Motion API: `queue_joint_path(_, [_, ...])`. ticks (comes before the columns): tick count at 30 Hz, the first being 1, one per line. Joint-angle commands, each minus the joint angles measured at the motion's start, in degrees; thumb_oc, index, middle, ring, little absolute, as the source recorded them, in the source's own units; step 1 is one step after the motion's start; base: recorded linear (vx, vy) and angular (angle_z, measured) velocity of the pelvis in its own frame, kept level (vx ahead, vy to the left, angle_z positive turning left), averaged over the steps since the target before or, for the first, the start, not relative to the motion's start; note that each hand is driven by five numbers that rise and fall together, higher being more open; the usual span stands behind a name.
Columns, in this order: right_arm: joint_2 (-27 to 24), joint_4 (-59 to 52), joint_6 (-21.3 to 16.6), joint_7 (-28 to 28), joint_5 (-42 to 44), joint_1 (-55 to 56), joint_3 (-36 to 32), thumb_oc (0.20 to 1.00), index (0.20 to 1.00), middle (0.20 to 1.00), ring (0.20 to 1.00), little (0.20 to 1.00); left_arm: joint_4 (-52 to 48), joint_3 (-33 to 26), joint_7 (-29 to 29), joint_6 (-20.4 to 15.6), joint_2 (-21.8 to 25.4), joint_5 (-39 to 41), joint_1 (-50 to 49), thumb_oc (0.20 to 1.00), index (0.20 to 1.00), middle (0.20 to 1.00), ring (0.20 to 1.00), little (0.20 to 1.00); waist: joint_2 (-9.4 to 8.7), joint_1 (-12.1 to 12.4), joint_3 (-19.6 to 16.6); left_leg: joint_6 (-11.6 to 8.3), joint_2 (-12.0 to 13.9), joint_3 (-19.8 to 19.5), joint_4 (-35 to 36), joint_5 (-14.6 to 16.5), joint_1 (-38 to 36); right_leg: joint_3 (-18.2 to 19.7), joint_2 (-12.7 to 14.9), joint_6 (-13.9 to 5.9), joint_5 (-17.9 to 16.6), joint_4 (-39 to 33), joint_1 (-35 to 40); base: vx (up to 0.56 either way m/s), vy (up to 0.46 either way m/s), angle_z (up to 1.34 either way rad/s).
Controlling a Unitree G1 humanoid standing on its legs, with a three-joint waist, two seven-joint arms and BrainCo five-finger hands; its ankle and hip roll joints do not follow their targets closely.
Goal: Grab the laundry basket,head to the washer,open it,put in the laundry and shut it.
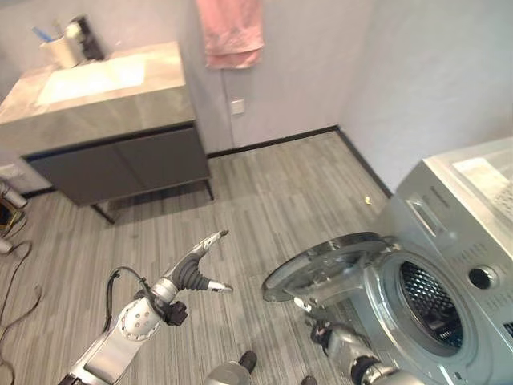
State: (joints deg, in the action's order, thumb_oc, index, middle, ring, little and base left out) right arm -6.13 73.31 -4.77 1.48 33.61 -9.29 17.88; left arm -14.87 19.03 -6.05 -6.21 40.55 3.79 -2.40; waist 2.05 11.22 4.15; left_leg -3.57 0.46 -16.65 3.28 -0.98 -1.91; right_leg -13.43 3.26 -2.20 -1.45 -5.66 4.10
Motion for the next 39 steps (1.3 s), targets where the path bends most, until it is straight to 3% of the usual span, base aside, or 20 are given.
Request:
queue_joint_path(1, [-3.64,-0.22,-0.61,2.43,-5.97,3.56,-1.15,1.0,1.0,1.0,1.0,1.0,-3.99,3.33,-7.08,-1.68,3.84,11.97,4.45,1.0,1.0,1.0,1.0,1.0,-2.4,-3.82,-3.08,-2.57,6.28,0.57,-2.41,-1.18,4.86,3.93,-2.53,1.86,8.27,4.5,1.55,-0.02,-0.13,-0.16])
queue_joint_path(3, [-4.51,-0.1,-0.56,2.95,-7.41,4.15,-0.96,1.0,1.0,1.0,1.0,1.0,-3.61,4.35,-8.89,-0.82,4.74,14.3,5.49,1.0,1.0,1.0,1.0,1.0,-2.77,-4.7,-2.43,-3.16,7.01,1.41,-6.32,-0.04,6.15,5.79,-3.18,2.29,8.43,5.35,0.8,-0.07,-0.145,-0.34])
queue_joint_path(4, [-5.91,-0.41,-0.25,4.24,-9.66,5.08,-0.04,1.0,1.0,1.0,1.0,1.0,-2.33,5.66,-11.78,0.61,6.66,18.75,6.65,1.0,1.0,1.0,1.0,1.0,-3.21,-6.03,-0.79,-2.94,7.23,0.62,-12.72,0.36,7.39,10.48,-4.66,2.61,8.5,6.94,-0.49,-0.11,-0.155,-0.6])
queue_joint_path(5, [-6.84,0.23,-0.27,4.29,-11.41,5.36,0.34,1.0,1.0,1.0,1.0,1.0,-1.51,7.06,-12.75,1.3,7.3,20.14,7.86,1.0,1.0,1.0,1.0,1.0,-3.47,-6.53,-0.46,-2.74,6.96,-0.68,-13.82,-0.82,8.29,11.95,-4.95,2.46,8.26,7.1,-1.18,-0.08,-0.087,-1.62])
queue_joint_path(7, [-8.26,2.14,0.11,4.48,-15.29,6.0,0.26,1.0,1.0,1.0,1.0,1.0,0.22,9.29,-14.26,1.74,7.66,22.82,9.75,1.0,1.0,1.0,1.0,1.0,-3.86,-6.24,0.41,-1.48,3.86,-4.99,-11.57,-0.13,9.9,16.03,-5.52,1.87,8.43,7.18,-1.07,0.02,0.03,-1.72])
queue_joint_path(9, [-9.74,3.61,0.42,4.88,-18.55,6.41,-0.38,1.0,1.0,1.0,1.0,1.0,3.05,11.24,-16.84,2.71,8.41,27.93,10.72,1.0,1.0,1.0,1.0,1.0,-3.42,-6.59,0.42,-1.06,1.47,-7.43,-6.34,-2.05,10.35,20.24,-6.82,1.17,8.34,7.2,-0.64,0.09,0.133,-1.09])
queue_joint_path(10, [-11.0,5.16,0.71,5.15,-19.71,7.2,-1.59,1.0,1.0,1.0,1.0,1.0,7.92,15.23,-18.97,3.3,8.5,32.53,13.83,1.0,1.0,1.0,1.0,1.0,-3.2,-8.05,0.73,-1.0,0.69,-5.6,-4.54,-3.49,11.78,22.17,-6.73,0.79,8.67,7.53,-0.11,0.07,0.161,-1.1])
queue_joint_path(11, [-11.01,5.16,0.7,5.16,-19.75,7.23,-1.8,1.0,1.0,1.0,1.0,1.0,8.26,15.62,-19.01,3.13,8.36,32.57,14.25,1.0,1.0,1.0,1.0,1.0,-3.22,-7.67,0.78,-0.96,0.71,-5.38,-4.45,-3.5,11.66,22.37,-6.69,0.77,8.69,7.55,-0.09,0.07,0.167,-0.89])
queue_joint_path(15, [-12.7,9.28,2.54,5.43,-26.68,9.99,-2.44,1.0,1.0,1.0,1.0,1.0,17.52,21.19,-20.78,4.77,4.23,40.05,17.11,1.0,1.0,1.0,1.0,1.0,-2.4,-10.36,-1.18,0.44,1.15,-1.63,-2.46,-1.77,7.72,26.33,-3.69,-1.29,7.51,6.31,0.41,0.13,0.249,-0.67])
queue_joint_path(17, [-13.58,11.08,3.22,5.78,-28.19,10.55,-3.39,1.0,1.0,1.0,1.0,1.0,24.08,24.38,-21.54,5.63,2.88,39.36,18.87,1.0,1.0,1.0,1.0,1.0,-2.14,-11.31,-2.32,1.54,1.33,1.57,-0.93,-0.96,5.92,28.79,-1.95,-2.64,6.7,5.95,-0.17,0.16,0.304,-0.69])
queue_joint_path(18, [-14.24,11.68,3.86,6.21,-29.38,10.4,-4.14,1.0,1.0,1.0,1.0,1.0,32.66,26.79,-22.17,6.51,1.46,35.71,20.77,1.0,1.0,1.0,1.0,1.0,-1.9,-12.04,-3.13,2.9,1.15,4.26,-0.03,0.43,4.48,31.3,-0.38,-4.04,6.14,6.2,-1.14,0.15,0.247,-1.18])
queue_joint_path(19, [-14.3,11.67,3.88,6.21,-29.39,10.42,-4.2,1.0,1.0,1.0,1.0,1.0,32.98,26.87,-22.25,6.35,1.22,35.61,20.89,1.0,1.0,1.0,1.0,1.0,-1.88,-11.74,-3.11,2.96,1.15,4.52,0.0,0.48,4.37,31.55,-0.35,-4.08,6.16,6.2,-1.15,0.18,0.344,-1.53])
queue_joint_path(20, [-14.45,11.55,4.13,6.77,-29.73,10.28,-4.64,1.0,1.0,1.0,1.0,1.0,42.62,27.86,-22.78,6.57,-1.6,28.8,22.45,1.0,1.0,1.0,1.0,1.0,-1.87,-13.36,-3.47,3.88,0.88,7.24,0.91,1.47,3.07,33.45,0.75,-5.22,5.56,6.7,-2.2,0.08,0.174,-1.06])
queue_joint_path(22, [-14.56,11.53,4.15,6.78,-29.73,10.3,-4.69,1.0,1.0,1.0,1.0,1.0,43.11,27.89,-22.88,6.29,-1.99,28.6,22.56,1.0,1.0,1.0,1.0,1.0,-1.8,-13.05,-3.47,3.94,0.86,7.53,0.9,1.54,3.0,33.74,0.79,-5.27,5.57,6.71,-2.24,0.04,0.154,-0.96])
queue_joint_path(23, [-14.75,10.99,4.73,6.54,-31.56,9.19,-3.22,1.0,1.0,1.0,1.0,1.0,59.33,25.27,-18.57,4.13,-9.29,13.48,22.95,1.0,1.0,1.0,1.0,1.0,-2.25,-13.8,-2.82,4.59,0.74,11.02,1.18,2.21,2.81,32.84,1.66,-5.99,4.77,7.27,-4.46,0.0,0.13,-0.7])
queue_joint_path(24, [-14.82,10.99,4.74,6.55,-31.56,9.14,-3.22,1.0,1.0,1.0,1.0,1.0,59.53,25.22,-18.56,3.99,-9.45,13.4,23.0,1.0,1.0,1.0,1.0,1.0,-2.13,-13.69,-2.94,4.52,0.85,11.13,1.27,2.02,3.01,32.97,1.55,-5.98,4.55,7.24,-4.74,0.0,0.153,-0.59])
queue_joint_path(27, [-13.92,9.8,5.08,6.36,-34.9,7.48,-0.3,1.0,1.0,1.0,1.0,1.0,81.25,19.72,-12.07,2.53,-19.43,-2.08,25.17,1.0,1.0,1.0,1.0,1.0,-3.04,-13.28,-2.02,4.22,1.07,14.23,1.72,2.51,3.67,24.53,2.71,-6.2,2.38,6.08,-7.24,-0.08,0.028,-0.53])
queue_joint_path(29, [-13.53,9.01,4.98,5.63,-37.06,6.73,2.02,1.0,1.0,1.0,1.0,1.0,89.4,15.11,-6.12,2.61,-21.44,-6.27,28.01,1.0,1.0,1.0,1.0,1.0,-4.19,-13.45,-1.07,4.0,0.97,15.11,1.72,2.35,4.79,23.15,2.73,-6.32,1.39,5.32,-8.36,-0.12,0.016,-0.41])
queue_joint_path(32, [-13.07,5.27,4.69,3.84,-37.18,4.95,5.15,1.0,1.0,1.0,1.0,1.0,97.17,6.95,3.22,3.25,-20.75,-4.87,33.89,1.0,1.0,1.0,1.0,1.0,-6.13,-13.52,1.7,3.69,0.92,15.76,1.72,1.32,8.71,22.99,2.69,-6.06,0.23,3.96,-12.02,-0.22,-0.021,-0.07])
queue_joint_path(39, [-11.75,0.5,2.92,1.88,-36.63,5.9,7.59,1.0,1.0,1.0,1.0,1.0,95.66,0.37,15.65,1.95,-14.02,-6.77,36.65,1.0,1.0,1.0,1.0,1.0,-8.38,-13.47,3.72,3.22,0.88,15.62,1.72,-0.03,12.82,22.19,2.36,-5.72,-0.36,4.06,-15.54,-0.1,-0.043,-0.04])
